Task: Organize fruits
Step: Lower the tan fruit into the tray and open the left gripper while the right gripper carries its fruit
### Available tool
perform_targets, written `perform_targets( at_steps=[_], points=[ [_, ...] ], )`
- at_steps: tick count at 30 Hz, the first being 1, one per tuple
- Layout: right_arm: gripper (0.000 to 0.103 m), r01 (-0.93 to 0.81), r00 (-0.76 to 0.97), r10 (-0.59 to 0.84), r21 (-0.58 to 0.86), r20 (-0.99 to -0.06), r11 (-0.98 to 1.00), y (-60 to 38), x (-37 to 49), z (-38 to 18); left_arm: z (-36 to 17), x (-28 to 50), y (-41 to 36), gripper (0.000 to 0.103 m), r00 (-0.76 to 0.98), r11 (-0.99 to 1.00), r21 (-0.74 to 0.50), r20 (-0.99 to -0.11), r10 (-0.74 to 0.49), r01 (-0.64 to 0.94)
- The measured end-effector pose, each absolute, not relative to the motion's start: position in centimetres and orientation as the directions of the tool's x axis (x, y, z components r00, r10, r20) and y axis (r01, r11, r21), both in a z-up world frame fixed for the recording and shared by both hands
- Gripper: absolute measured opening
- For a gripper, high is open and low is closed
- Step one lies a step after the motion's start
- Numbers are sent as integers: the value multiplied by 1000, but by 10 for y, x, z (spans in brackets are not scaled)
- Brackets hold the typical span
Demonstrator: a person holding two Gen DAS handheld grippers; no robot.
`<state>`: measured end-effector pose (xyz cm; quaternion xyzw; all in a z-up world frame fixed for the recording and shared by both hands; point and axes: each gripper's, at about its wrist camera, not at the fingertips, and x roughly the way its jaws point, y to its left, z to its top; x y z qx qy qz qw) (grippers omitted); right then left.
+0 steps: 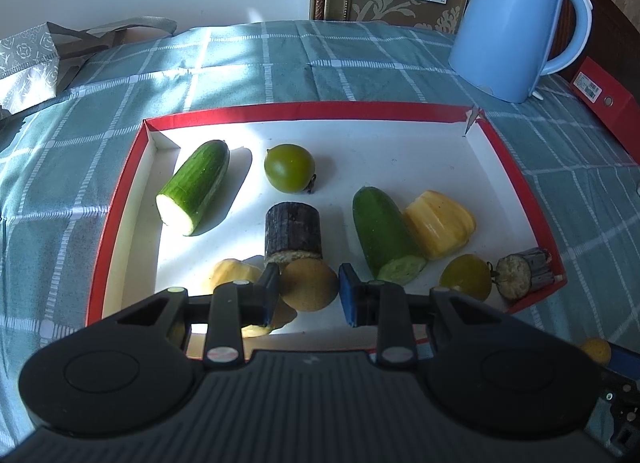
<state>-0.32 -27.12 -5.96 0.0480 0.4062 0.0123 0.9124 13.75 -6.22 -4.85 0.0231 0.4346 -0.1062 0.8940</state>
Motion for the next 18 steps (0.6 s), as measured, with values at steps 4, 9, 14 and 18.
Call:
perform_targets(
  at_steps=[4, 9, 14, 18],
  points=[
    [26, 25, 665, 61, 104, -745, 994, -273, -4, -62, -51, 137, -66, 28, 609, 976, -32, -776, -161, 217],
    [26, 35, 661, 57, 107, -748, 994, -277, -6, -64, -56, 143, -66, 33, 605, 979, -31, -782, -151, 203],
    [26, 27, 667, 60, 104, -742, 994, -279, -5, -62, -51, 138, -70, 45, 614, 974, -14, -774, -152, 224],
    [26, 8, 674, 70, 102, -735, 995, -276, -3, -60, -45, 131, -69, 51, 623, 974, -14, -766, -157, 227]
  ],
)
